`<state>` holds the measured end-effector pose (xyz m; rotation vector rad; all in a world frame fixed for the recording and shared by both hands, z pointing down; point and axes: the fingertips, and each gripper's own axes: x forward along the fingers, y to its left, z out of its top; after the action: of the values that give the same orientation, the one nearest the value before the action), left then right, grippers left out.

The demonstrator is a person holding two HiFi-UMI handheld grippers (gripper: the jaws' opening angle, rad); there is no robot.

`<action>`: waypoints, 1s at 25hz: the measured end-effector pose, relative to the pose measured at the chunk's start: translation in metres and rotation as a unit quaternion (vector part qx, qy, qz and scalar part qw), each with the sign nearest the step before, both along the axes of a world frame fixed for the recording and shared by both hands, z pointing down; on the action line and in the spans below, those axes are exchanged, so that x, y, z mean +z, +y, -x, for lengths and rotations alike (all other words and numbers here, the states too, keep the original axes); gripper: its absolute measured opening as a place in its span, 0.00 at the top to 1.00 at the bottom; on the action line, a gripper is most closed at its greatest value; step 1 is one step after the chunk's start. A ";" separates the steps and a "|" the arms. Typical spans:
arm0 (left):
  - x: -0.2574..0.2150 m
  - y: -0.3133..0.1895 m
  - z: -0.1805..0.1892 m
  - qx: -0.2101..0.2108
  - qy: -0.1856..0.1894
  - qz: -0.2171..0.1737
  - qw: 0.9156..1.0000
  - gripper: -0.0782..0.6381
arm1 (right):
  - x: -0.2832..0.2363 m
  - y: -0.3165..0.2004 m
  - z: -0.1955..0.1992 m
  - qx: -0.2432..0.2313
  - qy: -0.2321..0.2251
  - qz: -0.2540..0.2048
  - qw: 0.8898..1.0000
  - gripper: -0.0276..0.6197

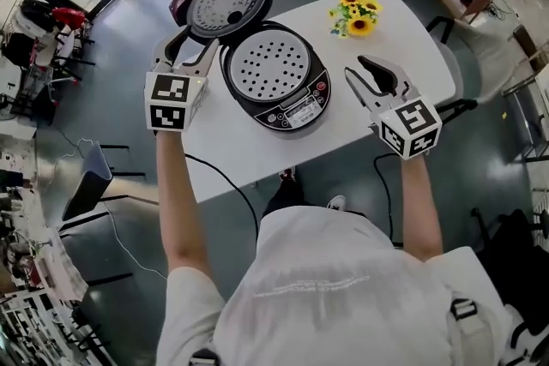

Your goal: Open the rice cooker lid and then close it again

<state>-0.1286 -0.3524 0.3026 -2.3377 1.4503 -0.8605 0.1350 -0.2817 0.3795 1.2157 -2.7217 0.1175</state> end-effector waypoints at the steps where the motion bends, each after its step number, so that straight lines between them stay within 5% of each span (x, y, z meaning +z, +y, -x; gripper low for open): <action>1: -0.002 -0.008 0.002 0.000 -0.001 -0.002 1.000 0.55 | 0.000 -0.004 0.001 0.003 0.000 0.002 1.000 0.72; 17: -0.019 -0.104 0.009 0.057 -0.100 -0.022 0.993 0.51 | 0.006 -0.067 0.040 0.019 0.007 0.016 1.000 0.72; 25: -0.007 -0.130 0.020 0.074 -0.132 0.017 0.988 0.47 | 0.019 -0.076 0.052 0.024 0.013 0.032 0.999 0.72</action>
<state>-0.1488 -0.4821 0.2958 -2.2205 1.1492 -1.1113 0.0831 -0.3577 0.3988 1.2561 -2.6454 0.1921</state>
